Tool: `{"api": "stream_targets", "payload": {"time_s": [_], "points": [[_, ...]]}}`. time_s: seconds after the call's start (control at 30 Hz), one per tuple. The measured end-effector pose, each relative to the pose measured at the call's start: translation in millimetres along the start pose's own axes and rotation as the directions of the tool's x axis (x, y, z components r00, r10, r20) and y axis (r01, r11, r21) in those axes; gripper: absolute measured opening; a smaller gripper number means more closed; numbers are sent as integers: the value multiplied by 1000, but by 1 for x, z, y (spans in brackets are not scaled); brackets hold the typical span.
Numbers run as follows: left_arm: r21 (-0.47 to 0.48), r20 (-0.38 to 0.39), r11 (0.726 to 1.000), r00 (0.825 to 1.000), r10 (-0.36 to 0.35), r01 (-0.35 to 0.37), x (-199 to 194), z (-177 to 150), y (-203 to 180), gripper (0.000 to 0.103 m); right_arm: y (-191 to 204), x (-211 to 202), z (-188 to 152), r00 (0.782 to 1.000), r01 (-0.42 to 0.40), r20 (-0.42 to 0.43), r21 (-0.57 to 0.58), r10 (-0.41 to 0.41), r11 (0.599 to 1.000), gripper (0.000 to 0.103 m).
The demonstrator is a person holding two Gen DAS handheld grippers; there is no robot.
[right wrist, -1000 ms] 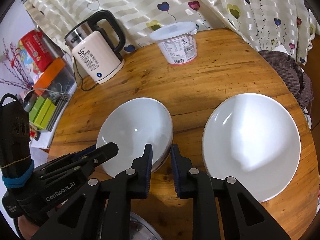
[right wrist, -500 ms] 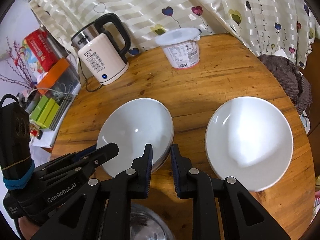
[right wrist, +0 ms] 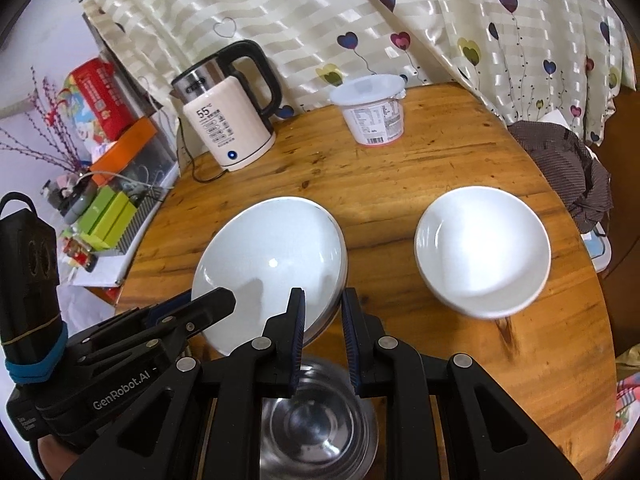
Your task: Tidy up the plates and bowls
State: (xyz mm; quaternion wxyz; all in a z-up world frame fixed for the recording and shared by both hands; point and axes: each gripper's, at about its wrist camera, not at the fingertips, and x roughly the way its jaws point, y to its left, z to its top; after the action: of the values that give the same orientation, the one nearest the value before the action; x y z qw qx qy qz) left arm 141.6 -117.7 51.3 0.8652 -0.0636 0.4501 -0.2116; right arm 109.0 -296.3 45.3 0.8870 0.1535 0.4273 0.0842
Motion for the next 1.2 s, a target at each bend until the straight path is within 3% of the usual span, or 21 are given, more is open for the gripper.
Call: {"api": "stream_targets", "payload": {"time_s": [0.47,1.2], "points": [[17,-14,1000,1000,2,-2,-29,-49,-10,30,13,-31,-46,1000,9,-19,-14,-9,1000,18],[29,-103,1000,995,9,-6,-14,-82,-18,30,0,-23,-82,994,43,-96,-8,-43,999,18]]}}
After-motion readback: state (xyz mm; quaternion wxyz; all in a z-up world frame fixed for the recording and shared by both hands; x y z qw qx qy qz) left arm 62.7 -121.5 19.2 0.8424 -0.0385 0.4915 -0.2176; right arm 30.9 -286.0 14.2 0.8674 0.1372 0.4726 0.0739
